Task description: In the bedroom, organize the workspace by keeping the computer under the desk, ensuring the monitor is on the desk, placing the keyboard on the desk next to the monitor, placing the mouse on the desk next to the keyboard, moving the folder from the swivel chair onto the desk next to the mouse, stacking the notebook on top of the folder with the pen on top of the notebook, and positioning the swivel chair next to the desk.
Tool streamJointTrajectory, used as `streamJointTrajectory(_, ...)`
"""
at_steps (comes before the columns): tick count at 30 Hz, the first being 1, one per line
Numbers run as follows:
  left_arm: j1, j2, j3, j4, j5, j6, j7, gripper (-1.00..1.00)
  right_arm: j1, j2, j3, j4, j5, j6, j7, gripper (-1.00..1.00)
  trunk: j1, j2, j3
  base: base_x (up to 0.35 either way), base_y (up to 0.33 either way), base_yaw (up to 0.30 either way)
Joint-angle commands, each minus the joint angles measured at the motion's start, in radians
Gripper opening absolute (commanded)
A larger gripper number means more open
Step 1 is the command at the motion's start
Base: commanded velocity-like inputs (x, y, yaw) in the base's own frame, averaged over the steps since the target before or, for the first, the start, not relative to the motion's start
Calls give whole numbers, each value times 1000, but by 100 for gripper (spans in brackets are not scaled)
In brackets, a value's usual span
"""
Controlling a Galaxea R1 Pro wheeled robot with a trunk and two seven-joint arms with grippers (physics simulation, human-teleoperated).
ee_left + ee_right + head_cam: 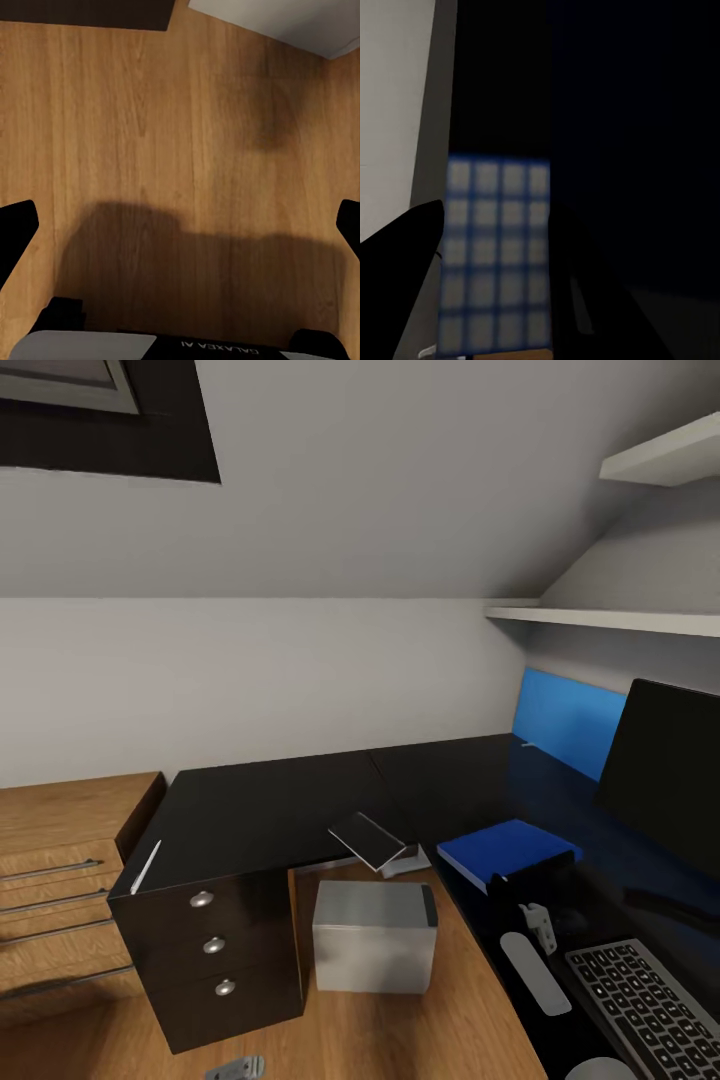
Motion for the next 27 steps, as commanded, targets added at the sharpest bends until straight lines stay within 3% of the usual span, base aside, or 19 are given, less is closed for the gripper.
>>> streamJointTrajectory(1, 0, 1, -3, -2, 11, 1, 10, 100, 0, -1, 5, 86, -24, -11, -6, -100, 0, 0, -1, -4, 0, 0)
streamJointTrajectory(15, 0, 2, -2, -2, 12, 1, 10, 100, 0, -1, 5, 85, -24, -11, -6, -100, 0, 0, -1, 0, 0, 0)
streamJointTrajectory(27, 0, 1, -3, -2, 11, 1, 11, 100, 0, -1, 5, 85, -24, -11, -6, -100, -31, 56, 24, 0, 0, 0)
